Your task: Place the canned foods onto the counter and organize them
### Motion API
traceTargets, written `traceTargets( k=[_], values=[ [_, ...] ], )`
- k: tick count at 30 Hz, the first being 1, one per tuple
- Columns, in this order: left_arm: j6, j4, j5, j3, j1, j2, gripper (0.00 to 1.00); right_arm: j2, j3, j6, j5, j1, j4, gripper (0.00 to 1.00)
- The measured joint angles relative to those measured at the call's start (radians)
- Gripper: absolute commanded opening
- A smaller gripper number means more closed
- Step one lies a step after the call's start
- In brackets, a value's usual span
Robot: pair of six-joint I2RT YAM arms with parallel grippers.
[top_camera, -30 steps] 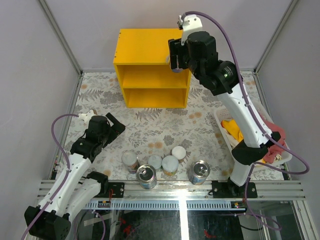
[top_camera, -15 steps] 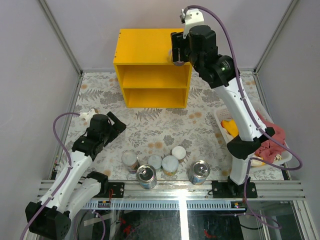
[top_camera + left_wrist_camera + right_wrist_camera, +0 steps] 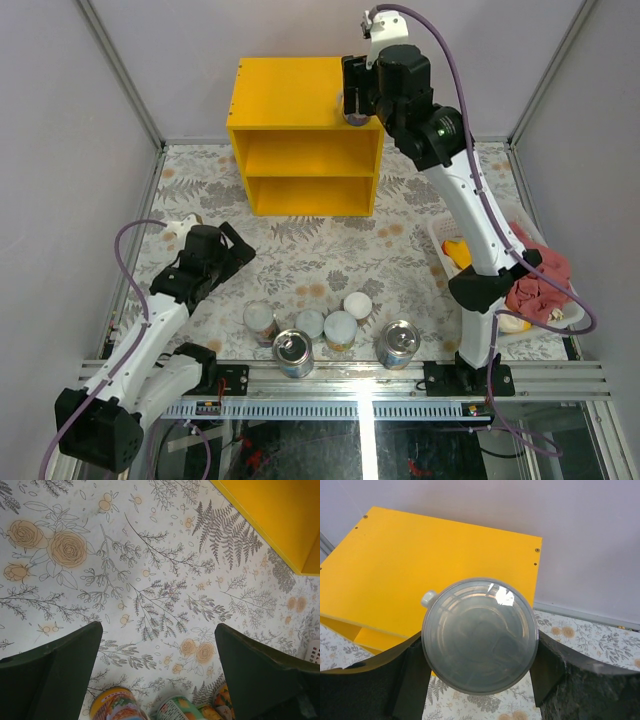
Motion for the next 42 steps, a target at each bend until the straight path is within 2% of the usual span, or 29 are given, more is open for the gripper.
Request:
traceTargets(
  k=[11,21,32,42],
  values=[
    [0.033,0.038,0.023,0.002,0.000,0.031,0.95,0.058,0.024,-0.008,0.000,-0.009,0.090,0.38],
    [0.053,0.085,0.035,0.002,0.000,0.032,0.96,0.108,0.024,-0.012,-0.019,-0.044,0.187,0.42],
    [0.060,0.161,0.076,-0.012,0.000,0.041,0.98,0.165,0.024,-0.003,-0.097,-0.139,0.323,0.43],
    [0.054,0.293,0.140,-0.011,0.012,0.187,1.00,0.237,0.024,-0.001,-0.182,-0.192,0.491,0.47]
  ],
)
